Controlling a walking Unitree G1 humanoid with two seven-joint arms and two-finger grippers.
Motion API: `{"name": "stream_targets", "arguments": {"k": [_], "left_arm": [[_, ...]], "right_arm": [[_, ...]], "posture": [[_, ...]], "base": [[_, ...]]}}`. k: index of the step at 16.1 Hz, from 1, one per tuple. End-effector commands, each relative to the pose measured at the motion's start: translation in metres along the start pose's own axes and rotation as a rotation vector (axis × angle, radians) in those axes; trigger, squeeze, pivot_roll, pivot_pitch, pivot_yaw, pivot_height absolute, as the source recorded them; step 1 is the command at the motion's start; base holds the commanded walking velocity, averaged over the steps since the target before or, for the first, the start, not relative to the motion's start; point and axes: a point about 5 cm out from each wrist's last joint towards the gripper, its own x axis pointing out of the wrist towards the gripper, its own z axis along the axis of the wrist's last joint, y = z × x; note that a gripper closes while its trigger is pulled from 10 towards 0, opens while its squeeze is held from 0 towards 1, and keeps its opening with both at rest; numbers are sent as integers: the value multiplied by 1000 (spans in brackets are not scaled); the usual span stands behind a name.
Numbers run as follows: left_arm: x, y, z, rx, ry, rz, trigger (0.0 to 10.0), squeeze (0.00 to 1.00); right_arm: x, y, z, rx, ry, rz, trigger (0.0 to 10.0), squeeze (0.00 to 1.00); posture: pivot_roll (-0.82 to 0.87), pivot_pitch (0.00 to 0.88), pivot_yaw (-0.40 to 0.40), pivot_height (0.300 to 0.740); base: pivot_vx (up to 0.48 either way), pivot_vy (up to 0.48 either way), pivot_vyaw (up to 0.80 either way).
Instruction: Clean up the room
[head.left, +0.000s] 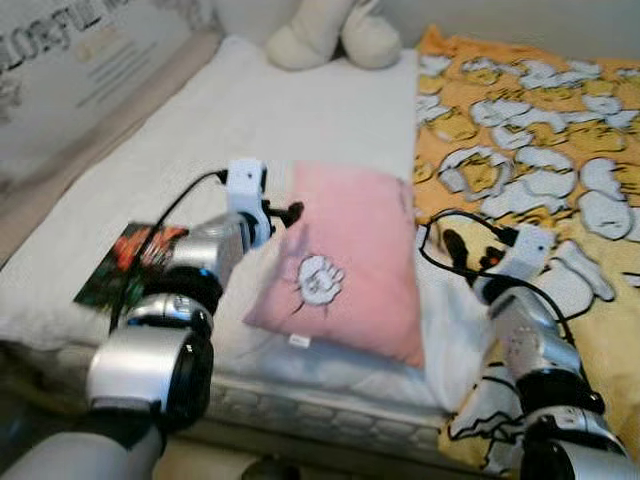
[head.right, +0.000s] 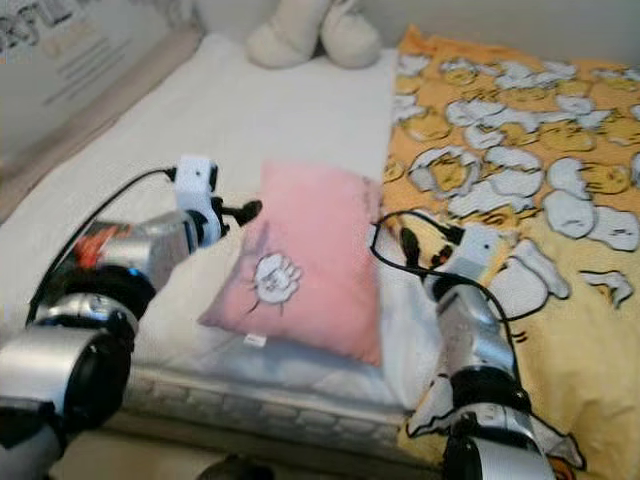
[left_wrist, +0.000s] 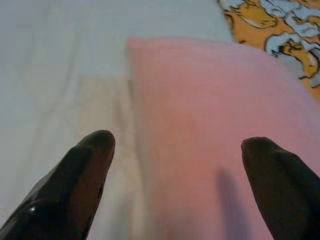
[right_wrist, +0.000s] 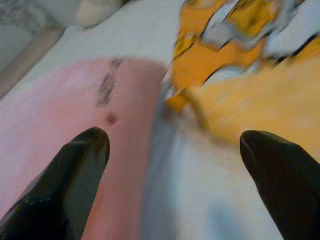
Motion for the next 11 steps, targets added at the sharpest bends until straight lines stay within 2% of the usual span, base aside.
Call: {"name": "stream_targets", "arguments": {"k": [1,3,5,6,8,9,11], "left_arm": [[0,3,6,-18,-5,18,10000,0],[1,1,6,-34,-1,18,10000,0],[4,-9,4,-75,11,-34,10000,0],[4,-13,2,-94,16,-53,10000,0],[10,-37,-5,-153,29,-124,10000,0],[12,-49,-5,-136,26,-173,10000,0],[14,-64,-8,-90,40,-253,10000,0]], "right_arm": [[6,6,-5,49,32,42,10000,0],[16,29,-18,132,102,106,10000,0],[20,48,-27,186,132,139,10000,0],[20,51,-29,207,133,140,10000,0],[22,56,-35,236,154,144,10000,0],[24,57,-33,249,146,144,10000,0],[24,56,-33,242,145,140,10000,0]], "posture": [[22,161,44,732],[24,226,23,732],[36,249,12,732],[37,252,10,732],[49,260,-3,732],[42,259,-4,732],[35,253,-4,732]], "base": [[0,0,0],[0,0,0],[0,0,0],[0,0,0],[0,0,0],[0,0,0],[0,0,0]]}}
